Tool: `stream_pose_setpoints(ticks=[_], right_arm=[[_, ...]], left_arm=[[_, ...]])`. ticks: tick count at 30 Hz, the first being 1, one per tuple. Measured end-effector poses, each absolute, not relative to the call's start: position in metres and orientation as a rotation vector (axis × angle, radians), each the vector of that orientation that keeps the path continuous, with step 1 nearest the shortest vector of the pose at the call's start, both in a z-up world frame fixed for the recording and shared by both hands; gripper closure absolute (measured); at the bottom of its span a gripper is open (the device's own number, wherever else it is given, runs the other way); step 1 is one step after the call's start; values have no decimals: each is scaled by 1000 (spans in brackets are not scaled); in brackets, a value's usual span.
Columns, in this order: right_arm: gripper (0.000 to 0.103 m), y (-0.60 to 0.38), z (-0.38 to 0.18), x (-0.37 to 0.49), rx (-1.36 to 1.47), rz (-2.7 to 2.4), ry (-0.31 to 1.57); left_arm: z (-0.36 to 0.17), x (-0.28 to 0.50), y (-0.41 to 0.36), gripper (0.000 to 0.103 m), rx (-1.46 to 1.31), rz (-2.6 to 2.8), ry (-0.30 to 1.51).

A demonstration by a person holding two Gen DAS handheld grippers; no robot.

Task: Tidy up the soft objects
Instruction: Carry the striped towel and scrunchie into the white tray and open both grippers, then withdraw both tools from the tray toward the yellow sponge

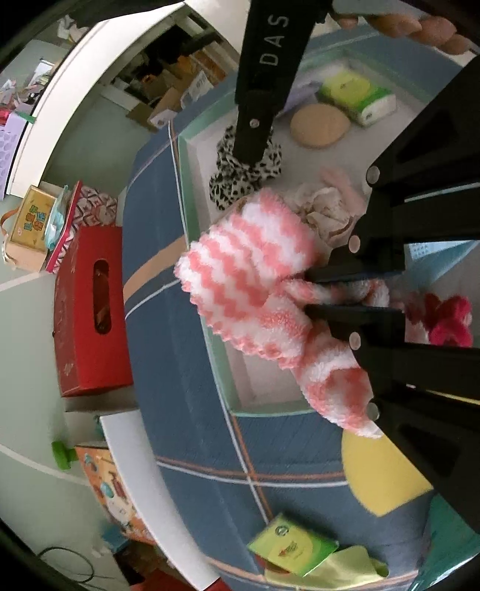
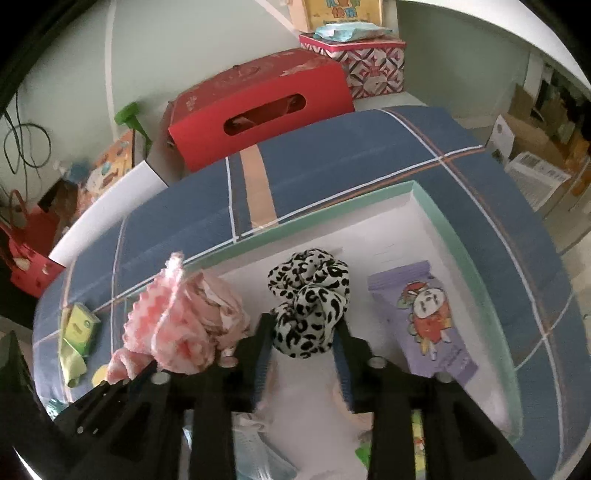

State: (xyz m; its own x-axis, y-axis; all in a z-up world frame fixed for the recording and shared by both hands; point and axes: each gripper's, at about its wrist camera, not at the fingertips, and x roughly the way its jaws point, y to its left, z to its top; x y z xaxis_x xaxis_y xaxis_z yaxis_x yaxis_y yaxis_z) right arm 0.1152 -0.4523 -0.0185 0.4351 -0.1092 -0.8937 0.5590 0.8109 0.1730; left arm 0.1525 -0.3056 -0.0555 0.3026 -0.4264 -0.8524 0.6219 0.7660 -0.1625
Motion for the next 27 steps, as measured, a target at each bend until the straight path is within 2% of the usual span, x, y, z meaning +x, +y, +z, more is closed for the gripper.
stream_pose_setpoints(ticks=[2, 4, 6, 8, 10, 14, 17, 20, 24, 27], right_arm=[[52, -451, -14, 114, 468, -446, 1048], [46, -450, -8, 113, 452, -451, 1044], [44, -448, -3, 112, 441, -450, 1041], [43, -446, 4, 111, 424, -453, 1037], [37, -444, 12, 108, 408, -456, 1031], [30, -439, 26, 104, 384, -457, 1031], [24, -434, 34, 102, 358, -463, 1043], [19, -429, 39, 99, 342, -467, 1048], [0, -424, 40, 100, 342, -463, 1050], [0, -417, 34, 104, 319, -455, 1073]], left_arm=[[-52, 154, -305, 82, 207, -699, 1072], [-45, 154, -301, 70, 194, -696, 1078], [-34, 155, -296, 51, 168, -695, 1083], [-21, 156, -290, 49, 148, -687, 1072], [-9, 156, -283, 47, 148, -660, 1058], [9, 162, -265, 29, 163, -564, 1022], [18, 170, -245, 24, 174, -478, 991], [24, 181, -223, 15, 173, -407, 971], [27, 189, -192, 13, 164, -345, 987], [26, 194, -175, 13, 140, -317, 1005]])
